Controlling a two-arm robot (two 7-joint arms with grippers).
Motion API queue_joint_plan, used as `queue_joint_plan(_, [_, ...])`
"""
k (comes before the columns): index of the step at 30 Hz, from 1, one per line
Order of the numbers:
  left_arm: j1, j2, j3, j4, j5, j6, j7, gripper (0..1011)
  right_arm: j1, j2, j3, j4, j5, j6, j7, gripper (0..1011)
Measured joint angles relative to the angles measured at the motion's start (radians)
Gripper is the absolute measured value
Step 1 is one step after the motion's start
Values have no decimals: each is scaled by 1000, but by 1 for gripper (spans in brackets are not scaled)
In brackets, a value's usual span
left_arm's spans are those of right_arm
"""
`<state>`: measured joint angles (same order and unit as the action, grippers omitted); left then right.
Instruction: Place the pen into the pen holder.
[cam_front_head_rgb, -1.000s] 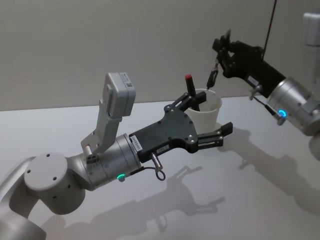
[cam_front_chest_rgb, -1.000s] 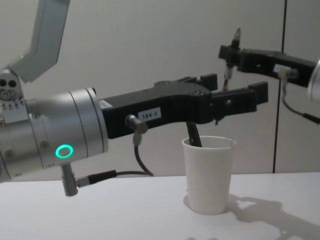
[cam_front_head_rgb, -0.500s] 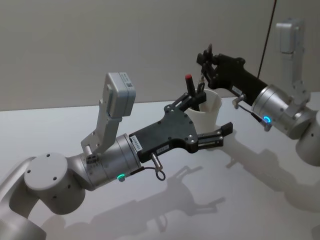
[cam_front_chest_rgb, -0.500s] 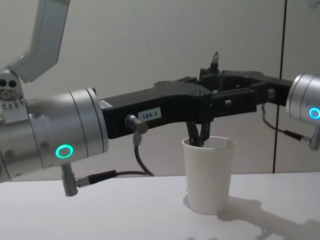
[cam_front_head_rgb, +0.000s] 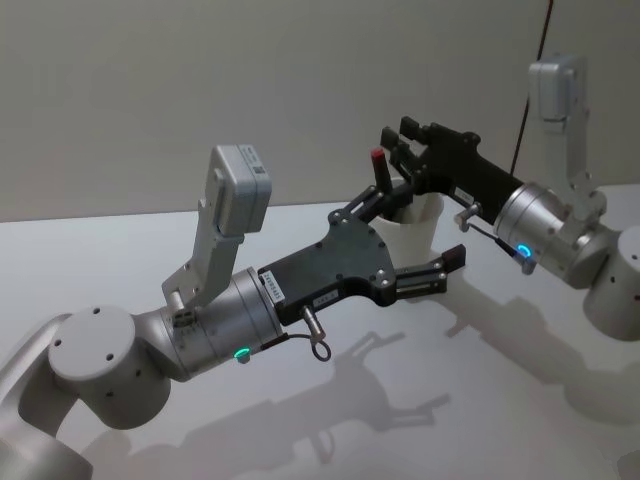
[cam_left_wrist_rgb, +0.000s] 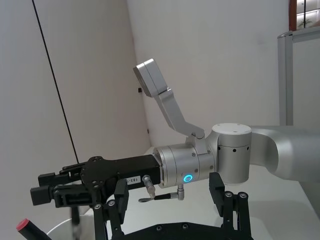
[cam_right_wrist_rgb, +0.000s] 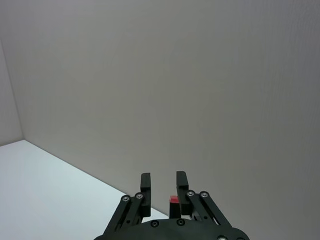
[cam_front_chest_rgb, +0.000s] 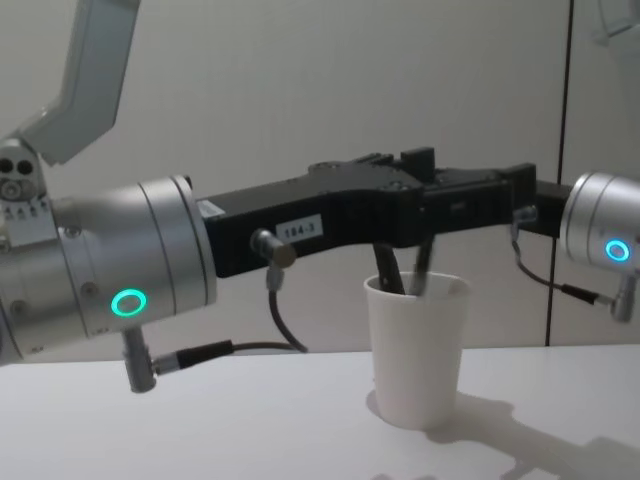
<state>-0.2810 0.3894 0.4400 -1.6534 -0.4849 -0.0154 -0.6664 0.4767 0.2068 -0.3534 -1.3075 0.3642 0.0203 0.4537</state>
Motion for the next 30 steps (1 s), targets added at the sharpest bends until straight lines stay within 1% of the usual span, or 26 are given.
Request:
queue_joint_plan(1, [0,0,0,0,0,0,0,1001,-1,0,-1,1,-2,1,-1,329])
queue_joint_plan(2, [0,0,0,0,0,0,0,1001,-1,0,-1,1,-2,1,-1,329])
queue_joint_plan(4, [0,0,0,0,0,0,0,1001,-1,0,-2,2,-4,2,-2,391])
queue_joint_plan(6, [0,0,0,0,0,0,0,1001,-1,-1,-3,2,-5,3,-3,471])
queue_joint_plan(7, [0,0,0,0,0,0,0,1001,-2,-1,-3,2,-6,3,-4,487])
queue_joint_plan(10, [0,0,0,0,0,0,0,1001,-2,-1,-4,3,-8,5,-5,589])
queue_joint_plan(12, [0,0,0,0,0,0,0,1001,-2,-1,-5,3,-9,5,-6,670])
queue_joint_plan(15, [0,0,0,0,0,0,0,1001,-3,-1,-5,4,-10,6,-6,730])
queue_joint_plan(17, [0,0,0,0,0,0,0,1001,-3,-1,-6,4,-11,6,-7,788])
queue_joint_plan(19, [0,0,0,0,0,0,0,1001,-3,-1,-6,4,-11,6,-7,877])
queue_joint_plan(22, [0,0,0,0,0,0,0,1001,-4,-1,-6,4,-10,6,-7,929])
queue_joint_plan(23, [0,0,0,0,0,0,0,1001,-4,-1,-6,3,-9,6,-6,976])
queue_joint_plan(25, [0,0,0,0,0,0,0,1001,-6,0,-5,-2,-4,5,-6,1001])
queue_joint_plan(30, [0,0,0,0,0,0,0,1001,-12,5,-2,-18,9,4,-6,1002])
